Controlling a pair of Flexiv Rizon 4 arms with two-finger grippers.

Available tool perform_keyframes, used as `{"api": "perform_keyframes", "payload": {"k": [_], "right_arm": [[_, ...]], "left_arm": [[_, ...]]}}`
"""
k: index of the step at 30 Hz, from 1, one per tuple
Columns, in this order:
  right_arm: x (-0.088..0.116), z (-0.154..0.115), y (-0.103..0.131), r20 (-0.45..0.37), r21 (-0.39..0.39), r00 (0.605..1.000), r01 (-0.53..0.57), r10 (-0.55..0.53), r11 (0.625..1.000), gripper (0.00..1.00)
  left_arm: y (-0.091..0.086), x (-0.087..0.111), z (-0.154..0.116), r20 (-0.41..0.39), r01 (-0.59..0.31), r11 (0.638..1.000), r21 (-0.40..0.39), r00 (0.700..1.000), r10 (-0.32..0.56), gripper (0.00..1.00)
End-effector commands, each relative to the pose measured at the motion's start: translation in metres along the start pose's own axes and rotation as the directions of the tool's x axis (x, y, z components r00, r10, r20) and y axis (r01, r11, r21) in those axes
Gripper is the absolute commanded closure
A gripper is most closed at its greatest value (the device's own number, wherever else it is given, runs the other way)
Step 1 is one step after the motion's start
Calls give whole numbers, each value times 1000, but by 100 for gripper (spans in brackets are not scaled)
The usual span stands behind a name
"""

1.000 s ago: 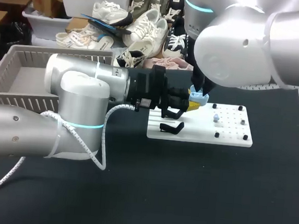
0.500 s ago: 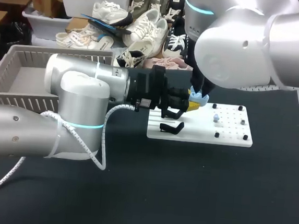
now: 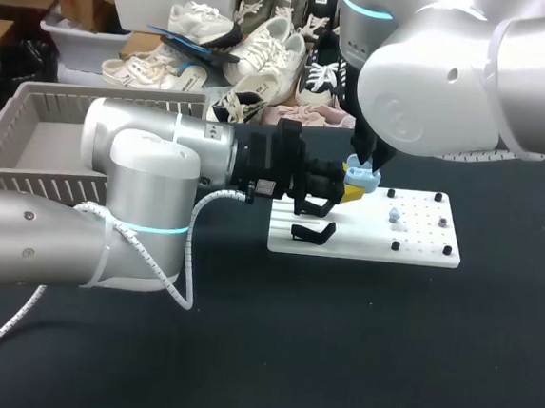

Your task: Pick up each earbud case from the left stands, insert the matching earbuds, close the lid, and place the case in the box.

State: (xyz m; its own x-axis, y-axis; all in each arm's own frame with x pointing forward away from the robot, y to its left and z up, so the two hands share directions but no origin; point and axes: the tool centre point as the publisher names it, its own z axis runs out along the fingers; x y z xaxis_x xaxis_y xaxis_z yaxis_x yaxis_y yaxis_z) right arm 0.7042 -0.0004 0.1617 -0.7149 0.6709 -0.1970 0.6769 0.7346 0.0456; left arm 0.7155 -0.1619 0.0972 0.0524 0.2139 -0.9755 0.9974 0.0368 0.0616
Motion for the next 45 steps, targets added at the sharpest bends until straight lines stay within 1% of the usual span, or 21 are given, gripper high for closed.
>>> {"api": "perform_keyframes", "payload": {"k": [1,24,33,45], "right_arm": [[2,2,-3,3,-4,1000,-3,3,1000,100],[2,7,-4,-11,-2,1000,-10,10,1000,100],[-2,7,-1,-9,-6,1000,-8,8,1000,100],[-1,10,5,-17,-11,1000,2,-3,1000,100]], "left_arm": [[-1,1,0,3,-1,1000,-3,1000,1,100],[-1,1,0,3,-1,1000,-3,1000,1,100],[-1,1,0,3,-1,1000,-3,1000,1,100],[-1,1,0,3,-1,1000,-3,1000,1,100]]}}
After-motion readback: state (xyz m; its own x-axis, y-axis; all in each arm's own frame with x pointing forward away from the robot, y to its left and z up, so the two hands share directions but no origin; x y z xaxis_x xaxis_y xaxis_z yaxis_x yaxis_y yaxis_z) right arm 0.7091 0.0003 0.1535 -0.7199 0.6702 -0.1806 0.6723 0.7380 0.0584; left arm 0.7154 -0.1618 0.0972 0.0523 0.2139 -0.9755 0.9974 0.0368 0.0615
